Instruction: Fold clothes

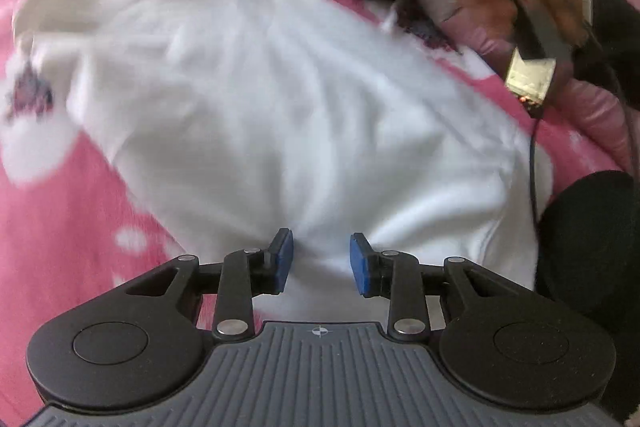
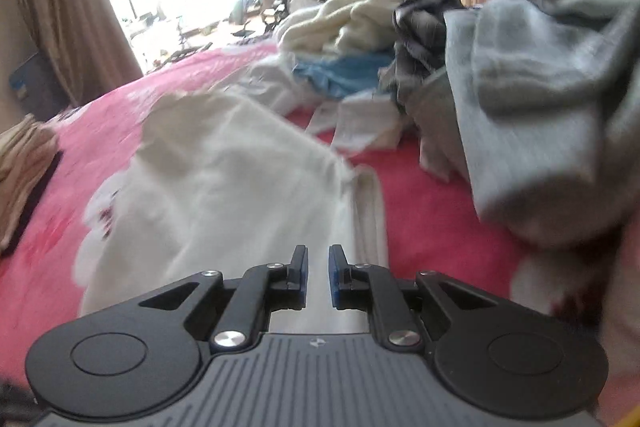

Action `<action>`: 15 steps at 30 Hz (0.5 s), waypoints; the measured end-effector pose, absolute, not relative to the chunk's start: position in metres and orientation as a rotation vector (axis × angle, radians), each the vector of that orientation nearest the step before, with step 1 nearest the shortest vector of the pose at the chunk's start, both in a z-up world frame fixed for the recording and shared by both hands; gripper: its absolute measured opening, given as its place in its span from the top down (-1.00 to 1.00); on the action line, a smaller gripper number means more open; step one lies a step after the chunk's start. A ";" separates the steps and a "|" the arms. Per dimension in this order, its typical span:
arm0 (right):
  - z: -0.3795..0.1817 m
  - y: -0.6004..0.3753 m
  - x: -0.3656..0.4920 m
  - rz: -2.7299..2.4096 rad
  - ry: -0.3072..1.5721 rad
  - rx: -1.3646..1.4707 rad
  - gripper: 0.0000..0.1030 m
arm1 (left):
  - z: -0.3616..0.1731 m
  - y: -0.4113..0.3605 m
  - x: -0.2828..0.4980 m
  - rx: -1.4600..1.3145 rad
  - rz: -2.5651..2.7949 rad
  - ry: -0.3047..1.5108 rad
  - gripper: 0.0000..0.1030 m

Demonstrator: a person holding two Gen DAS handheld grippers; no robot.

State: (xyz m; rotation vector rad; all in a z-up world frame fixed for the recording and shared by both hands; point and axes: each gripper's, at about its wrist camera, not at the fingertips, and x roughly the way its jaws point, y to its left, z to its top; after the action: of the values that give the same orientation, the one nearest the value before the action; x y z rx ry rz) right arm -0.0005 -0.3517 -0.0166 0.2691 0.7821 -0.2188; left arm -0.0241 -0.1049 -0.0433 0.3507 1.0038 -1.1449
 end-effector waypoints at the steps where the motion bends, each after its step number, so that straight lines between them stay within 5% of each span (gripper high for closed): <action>1: -0.021 -0.354 0.008 -0.220 0.779 0.258 0.75 | -0.044 -0.102 -0.024 0.336 -1.150 1.003 0.39; 4: -0.044 -0.366 0.030 -0.274 0.811 0.231 0.83 | -0.047 -0.096 -0.020 0.283 -1.162 1.012 0.38; 8: -0.063 -0.392 0.031 -0.345 0.809 0.329 0.61 | -0.050 -0.089 -0.014 0.231 -1.186 1.023 0.38; 15: -0.018 -0.364 0.020 -0.187 0.707 0.315 0.62 | -0.034 -0.058 0.011 0.071 -1.178 0.979 0.37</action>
State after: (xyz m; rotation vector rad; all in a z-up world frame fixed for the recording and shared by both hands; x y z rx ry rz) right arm 0.0199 -0.3644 -0.0175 0.3152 0.7070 -0.1872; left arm 0.0106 -0.0583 -0.0337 0.0710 0.9790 -1.1777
